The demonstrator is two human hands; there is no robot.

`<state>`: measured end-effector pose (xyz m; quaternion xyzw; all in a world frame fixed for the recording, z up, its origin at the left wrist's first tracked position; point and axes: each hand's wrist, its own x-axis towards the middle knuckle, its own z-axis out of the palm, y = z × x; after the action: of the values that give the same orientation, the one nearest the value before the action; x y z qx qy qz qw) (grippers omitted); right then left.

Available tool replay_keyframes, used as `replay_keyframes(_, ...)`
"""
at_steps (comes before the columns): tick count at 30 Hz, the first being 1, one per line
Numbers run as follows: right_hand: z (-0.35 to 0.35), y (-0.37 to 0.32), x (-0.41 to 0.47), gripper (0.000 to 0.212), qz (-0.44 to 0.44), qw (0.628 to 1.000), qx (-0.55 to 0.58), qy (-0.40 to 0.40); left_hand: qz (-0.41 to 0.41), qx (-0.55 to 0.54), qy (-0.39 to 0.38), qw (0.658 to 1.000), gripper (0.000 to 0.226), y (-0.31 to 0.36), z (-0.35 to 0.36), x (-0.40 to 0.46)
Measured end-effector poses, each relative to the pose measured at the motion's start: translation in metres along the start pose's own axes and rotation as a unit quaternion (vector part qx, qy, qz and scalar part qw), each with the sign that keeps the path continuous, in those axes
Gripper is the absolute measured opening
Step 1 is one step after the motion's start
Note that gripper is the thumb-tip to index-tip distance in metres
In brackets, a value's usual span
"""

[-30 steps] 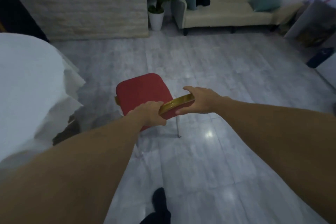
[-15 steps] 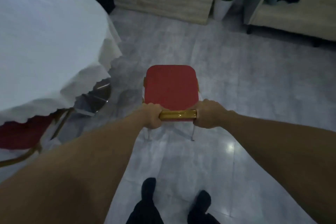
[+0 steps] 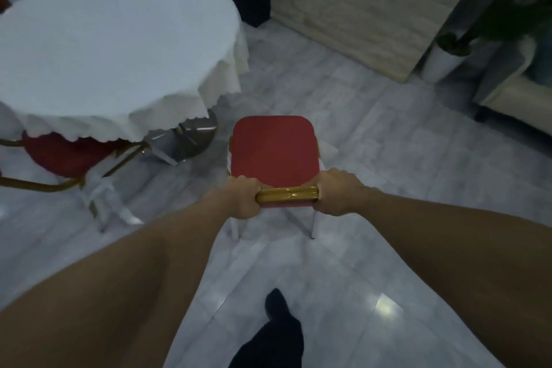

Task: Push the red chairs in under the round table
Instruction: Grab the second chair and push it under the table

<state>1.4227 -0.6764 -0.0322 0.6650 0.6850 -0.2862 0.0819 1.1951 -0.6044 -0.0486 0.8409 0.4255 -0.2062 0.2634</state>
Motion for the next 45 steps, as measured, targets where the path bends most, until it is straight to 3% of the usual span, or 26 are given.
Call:
replay_keyframes(5, -0.026, 0.025, 0.031, 0.033, -0.047, 0.998, -0.028, -0.024, -0.033, -0.014, 0.011, 0.999, 0.065, 0.015, -0.014, 0.013)
replay_keyframes(9, -0.047, 0.042, 0.055, 0.023, -0.089, 0.994, -0.054, -0.045, -0.064, -0.046, 0.028, 0.997, 0.058, 0.029, -0.021, 0.025)
replay_keyframes(18, -0.096, 0.089, 0.096, 0.052, -0.164, 0.974, -0.125, -0.090, -0.157, -0.102, 0.032, 0.982, 0.056, 0.070, -0.028, 0.062)
replay_keyframes(22, -0.124, 0.123, 0.117, 0.058, -0.210, 0.958, -0.168, -0.104, -0.217, -0.166, 0.042, 0.961, 0.045, 0.106, -0.036, 0.087)
replay_keyframes(29, -0.162, 0.173, 0.157, 0.056, -0.253, 0.940, -0.200, -0.113, -0.218, -0.244, 0.059, 0.943, 0.058, 0.142, -0.056, 0.137)
replay_keyframes(32, -0.174, 0.172, 0.182, 0.057, -0.266, 0.936, -0.196, -0.116, -0.222, -0.262, 0.070, 0.937, 0.070, 0.133, -0.070, 0.151)
replay_keyframes(40, -0.217, 0.141, 0.274, 0.050, -0.279, 0.932, -0.200, -0.117, -0.254, -0.266, 0.082, 0.926, 0.071, 0.067, -0.124, 0.197)
replay_keyframes(45, -0.241, 0.112, 0.334, 0.056, -0.274, 0.934, -0.198, -0.117, -0.265, -0.281, 0.071, 0.920, 0.072, 0.019, -0.164, 0.221)
